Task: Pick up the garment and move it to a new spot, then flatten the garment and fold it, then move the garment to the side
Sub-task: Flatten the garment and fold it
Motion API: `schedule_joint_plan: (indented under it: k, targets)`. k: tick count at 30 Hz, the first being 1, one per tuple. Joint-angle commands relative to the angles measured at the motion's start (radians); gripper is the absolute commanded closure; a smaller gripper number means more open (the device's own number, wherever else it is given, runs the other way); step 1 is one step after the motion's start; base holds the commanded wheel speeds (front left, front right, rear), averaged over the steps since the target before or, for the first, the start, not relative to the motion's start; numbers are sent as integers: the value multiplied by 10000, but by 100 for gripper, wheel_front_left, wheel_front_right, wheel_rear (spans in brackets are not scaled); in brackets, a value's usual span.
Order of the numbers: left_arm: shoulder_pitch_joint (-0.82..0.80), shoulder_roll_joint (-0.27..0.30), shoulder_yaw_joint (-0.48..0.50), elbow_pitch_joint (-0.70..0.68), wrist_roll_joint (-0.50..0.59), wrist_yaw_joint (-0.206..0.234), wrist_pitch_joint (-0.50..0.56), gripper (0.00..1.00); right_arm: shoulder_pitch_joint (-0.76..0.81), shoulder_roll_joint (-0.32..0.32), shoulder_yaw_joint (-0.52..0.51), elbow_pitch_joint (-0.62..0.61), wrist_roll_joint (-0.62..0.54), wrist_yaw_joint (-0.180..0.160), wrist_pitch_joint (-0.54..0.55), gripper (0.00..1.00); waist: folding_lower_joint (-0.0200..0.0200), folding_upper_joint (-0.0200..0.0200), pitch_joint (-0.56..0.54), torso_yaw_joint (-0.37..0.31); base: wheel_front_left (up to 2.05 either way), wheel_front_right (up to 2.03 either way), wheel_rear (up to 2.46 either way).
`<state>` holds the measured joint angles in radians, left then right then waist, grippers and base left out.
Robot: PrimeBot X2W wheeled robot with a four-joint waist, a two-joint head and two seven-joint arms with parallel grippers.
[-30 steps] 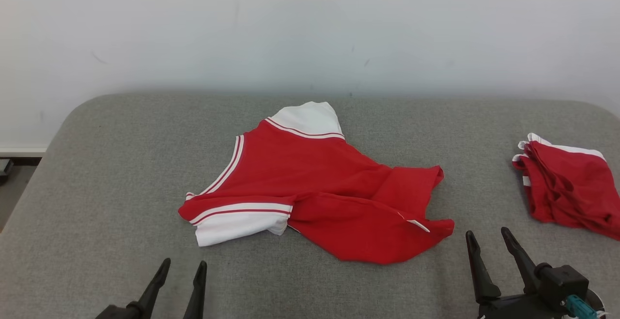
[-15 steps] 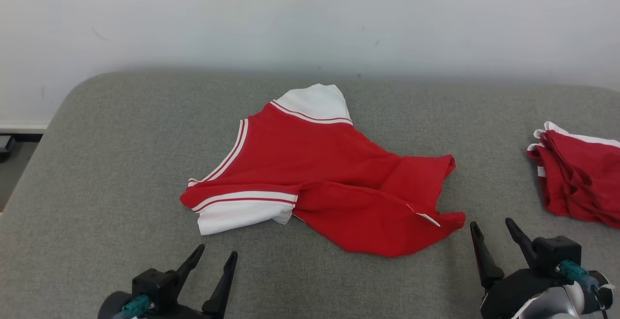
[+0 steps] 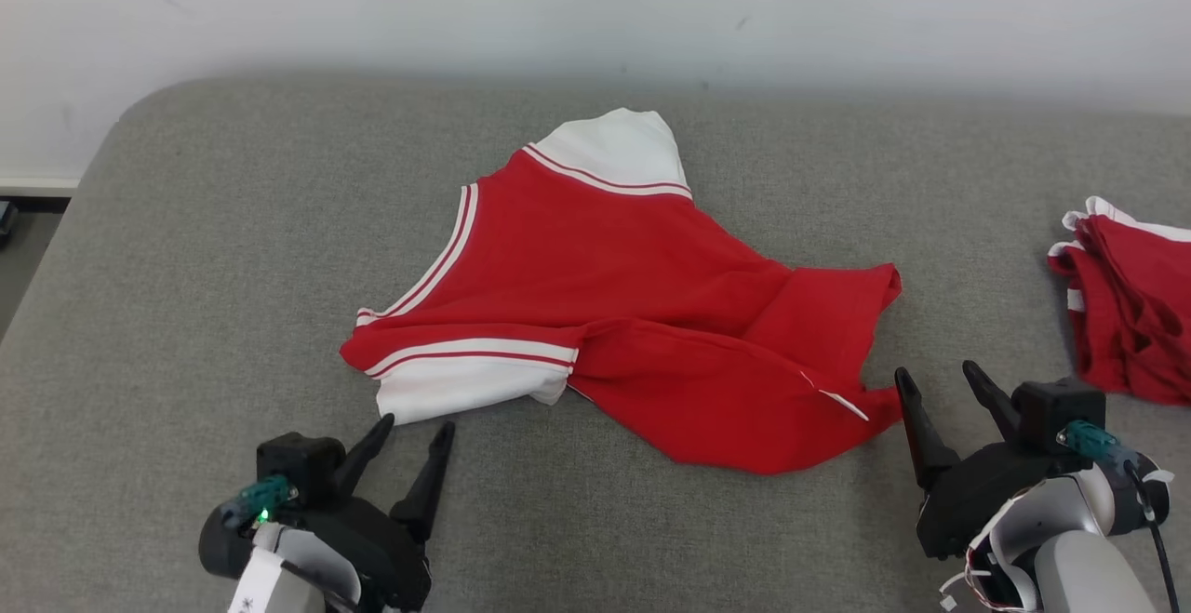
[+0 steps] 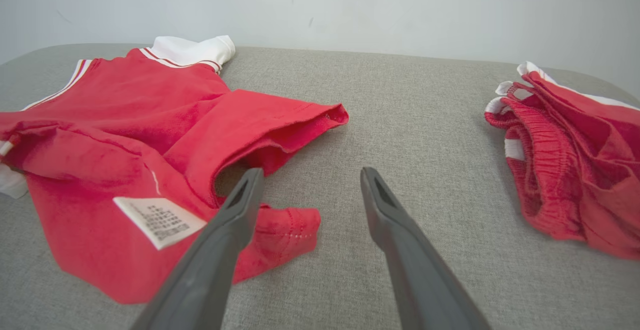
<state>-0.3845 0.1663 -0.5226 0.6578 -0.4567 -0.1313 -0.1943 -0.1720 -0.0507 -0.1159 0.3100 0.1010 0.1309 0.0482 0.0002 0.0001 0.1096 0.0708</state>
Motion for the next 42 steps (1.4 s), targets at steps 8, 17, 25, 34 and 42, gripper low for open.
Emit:
schedule_joint_plan:
  k: [8,17,25,34,42]
  targets:
    - [-1050,110,-712,957,-1117,14,30,0,-504,-213,279,206,96,-5,75,0,-2,-1,471,66,0,0,0]
    - [-1685,507,-1079,1808,-1709,17,-274,0,-604,-312,362,216,144,-5,41,0,-2,-1,742,-4,0,0,0]
    - [-1586,522,-1628,1884,-2566,17,-246,0,-544,-338,398,151,124,-5,24,0,-2,-1,833,8,0,0,0]
    - [-1649,814,-2870,1451,-3618,16,-94,0,-491,-332,493,96,122,-5,40,0,-2,-1,810,-57,0,0,0]
    - [-1749,886,-3559,1648,-4108,16,-277,3,-274,-419,684,193,248,-5,267,0,-2,-1,666,-48,0,0,0]
